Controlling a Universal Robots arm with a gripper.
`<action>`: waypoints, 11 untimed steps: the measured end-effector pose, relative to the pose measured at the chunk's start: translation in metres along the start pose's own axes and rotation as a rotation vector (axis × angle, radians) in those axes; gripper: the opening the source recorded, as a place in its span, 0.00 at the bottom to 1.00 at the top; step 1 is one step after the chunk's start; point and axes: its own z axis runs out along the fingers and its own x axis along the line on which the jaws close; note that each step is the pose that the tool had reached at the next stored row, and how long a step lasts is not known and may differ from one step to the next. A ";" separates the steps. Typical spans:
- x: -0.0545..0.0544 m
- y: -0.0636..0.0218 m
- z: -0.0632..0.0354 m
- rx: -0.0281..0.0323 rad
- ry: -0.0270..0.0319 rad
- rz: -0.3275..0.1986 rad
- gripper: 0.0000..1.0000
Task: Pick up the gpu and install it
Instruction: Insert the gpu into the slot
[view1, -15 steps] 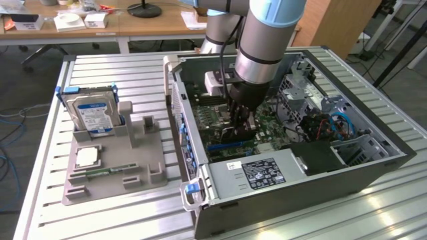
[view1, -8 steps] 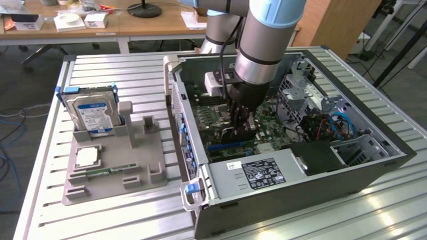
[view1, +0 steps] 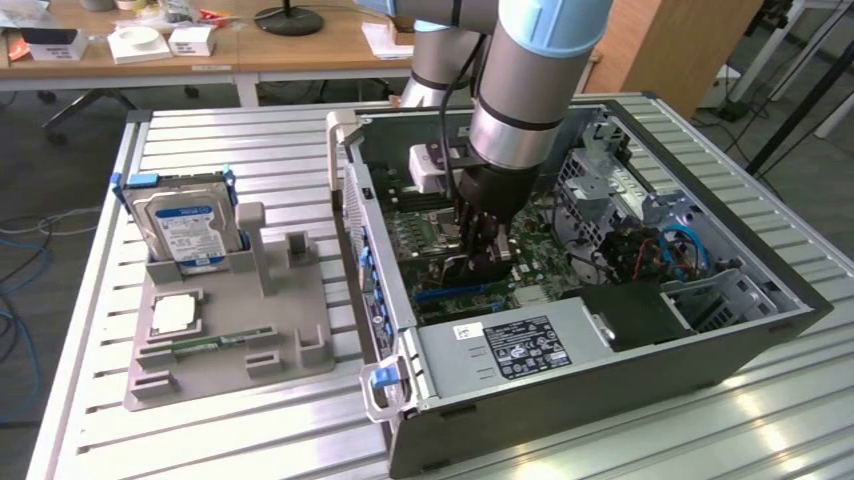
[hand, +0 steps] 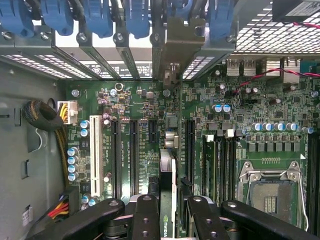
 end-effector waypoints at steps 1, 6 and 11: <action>0.000 0.0000 0.0000 0.0000 0.0001 0.000 0.27; 0.000 0.0000 0.0008 0.0002 -0.0004 0.000 0.27; 0.000 0.0000 0.0011 0.0000 0.0001 0.000 0.27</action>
